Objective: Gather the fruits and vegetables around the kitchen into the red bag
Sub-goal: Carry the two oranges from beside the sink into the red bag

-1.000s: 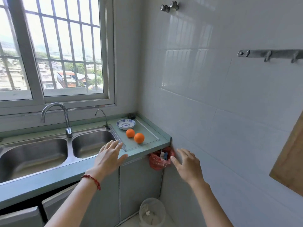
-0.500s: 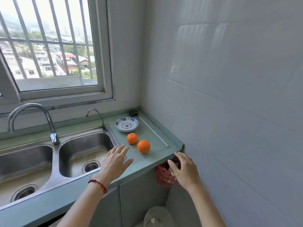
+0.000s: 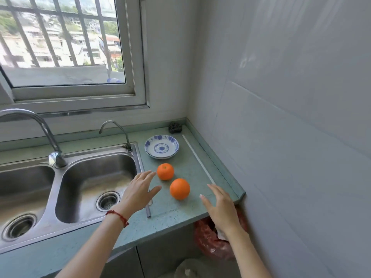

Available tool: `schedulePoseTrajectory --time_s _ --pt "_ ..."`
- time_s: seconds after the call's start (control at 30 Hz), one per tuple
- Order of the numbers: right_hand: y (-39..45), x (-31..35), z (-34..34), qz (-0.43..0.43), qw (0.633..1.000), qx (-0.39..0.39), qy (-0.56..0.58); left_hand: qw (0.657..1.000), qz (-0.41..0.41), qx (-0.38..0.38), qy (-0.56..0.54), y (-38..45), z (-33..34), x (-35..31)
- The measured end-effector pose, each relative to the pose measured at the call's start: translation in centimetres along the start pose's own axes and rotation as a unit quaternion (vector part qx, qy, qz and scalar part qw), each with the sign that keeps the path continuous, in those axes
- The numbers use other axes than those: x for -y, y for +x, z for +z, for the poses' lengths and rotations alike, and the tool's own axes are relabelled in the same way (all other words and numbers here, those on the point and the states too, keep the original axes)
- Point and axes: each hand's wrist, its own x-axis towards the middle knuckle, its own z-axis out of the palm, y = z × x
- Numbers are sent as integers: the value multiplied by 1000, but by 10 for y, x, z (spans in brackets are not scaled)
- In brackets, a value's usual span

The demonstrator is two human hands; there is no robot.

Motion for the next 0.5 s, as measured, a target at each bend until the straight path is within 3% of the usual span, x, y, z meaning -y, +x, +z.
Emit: schedulePoseTrajectory --time_s 0.5 --pt "99 -22 74 109 980 130 107 972 -130 68 -182 107 57 33"
